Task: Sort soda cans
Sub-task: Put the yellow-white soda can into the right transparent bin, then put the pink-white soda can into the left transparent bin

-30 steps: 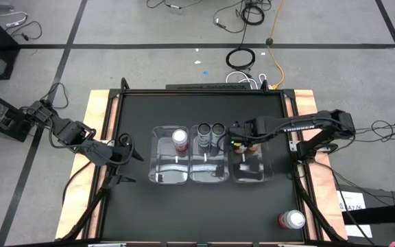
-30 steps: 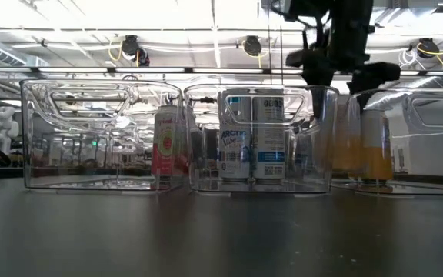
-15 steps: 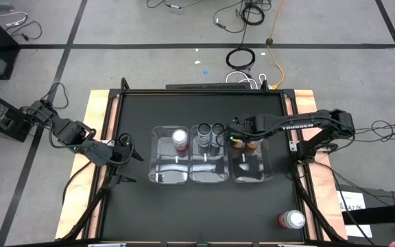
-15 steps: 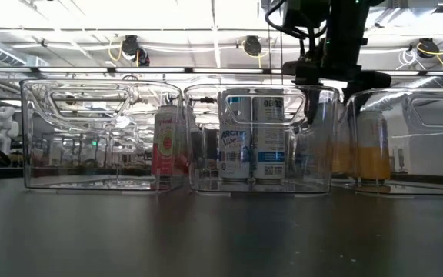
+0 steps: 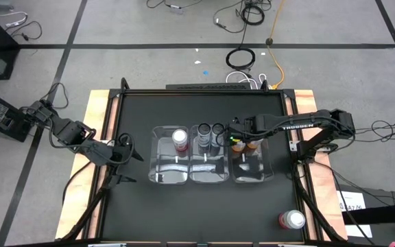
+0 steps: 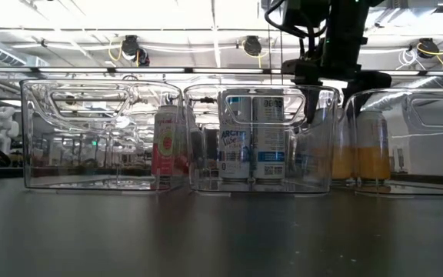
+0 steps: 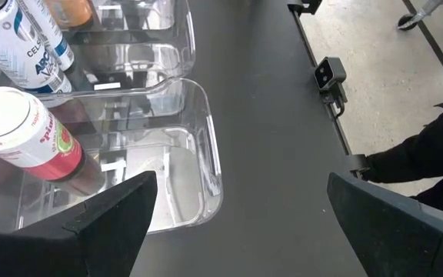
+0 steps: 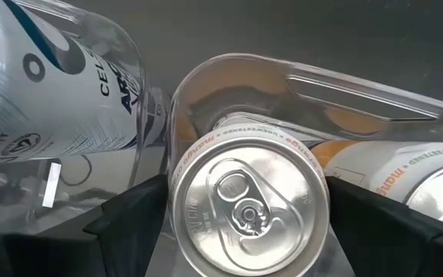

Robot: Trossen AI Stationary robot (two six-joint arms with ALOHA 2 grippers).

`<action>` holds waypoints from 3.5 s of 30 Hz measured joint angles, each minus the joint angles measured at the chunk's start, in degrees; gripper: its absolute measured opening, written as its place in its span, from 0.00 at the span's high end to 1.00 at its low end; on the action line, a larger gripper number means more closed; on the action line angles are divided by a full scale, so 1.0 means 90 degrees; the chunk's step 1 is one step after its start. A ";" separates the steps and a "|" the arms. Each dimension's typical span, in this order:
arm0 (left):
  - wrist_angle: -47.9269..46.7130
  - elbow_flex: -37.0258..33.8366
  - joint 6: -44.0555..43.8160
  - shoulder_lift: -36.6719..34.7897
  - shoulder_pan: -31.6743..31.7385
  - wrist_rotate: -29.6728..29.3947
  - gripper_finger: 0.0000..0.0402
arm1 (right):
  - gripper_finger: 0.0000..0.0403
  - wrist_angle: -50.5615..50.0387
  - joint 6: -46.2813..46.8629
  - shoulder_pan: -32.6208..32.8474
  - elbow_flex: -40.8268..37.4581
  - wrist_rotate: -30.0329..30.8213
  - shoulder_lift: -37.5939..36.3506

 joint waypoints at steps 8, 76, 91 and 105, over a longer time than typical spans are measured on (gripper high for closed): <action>0.0002 0.0000 0.0000 0.0000 0.0000 0.0001 0.03 | 0.17 0.0006 -0.0068 0.0000 0.0000 -0.0003 -0.0043; 0.0027 0.0000 0.0004 -0.0095 0.0289 -0.0756 0.03 | 0.14 -0.2998 0.5403 0.4615 0.2834 -0.0484 0.0191; 0.0051 0.0000 0.0002 -0.0095 0.0289 -0.0735 0.03 | 0.14 -0.3119 0.4743 0.5987 0.2832 -0.1498 0.0350; 0.0105 0.0000 0.0002 -0.0095 0.0289 -0.0735 0.03 | 0.14 -0.3357 0.3999 0.7194 0.2600 -0.2040 0.0350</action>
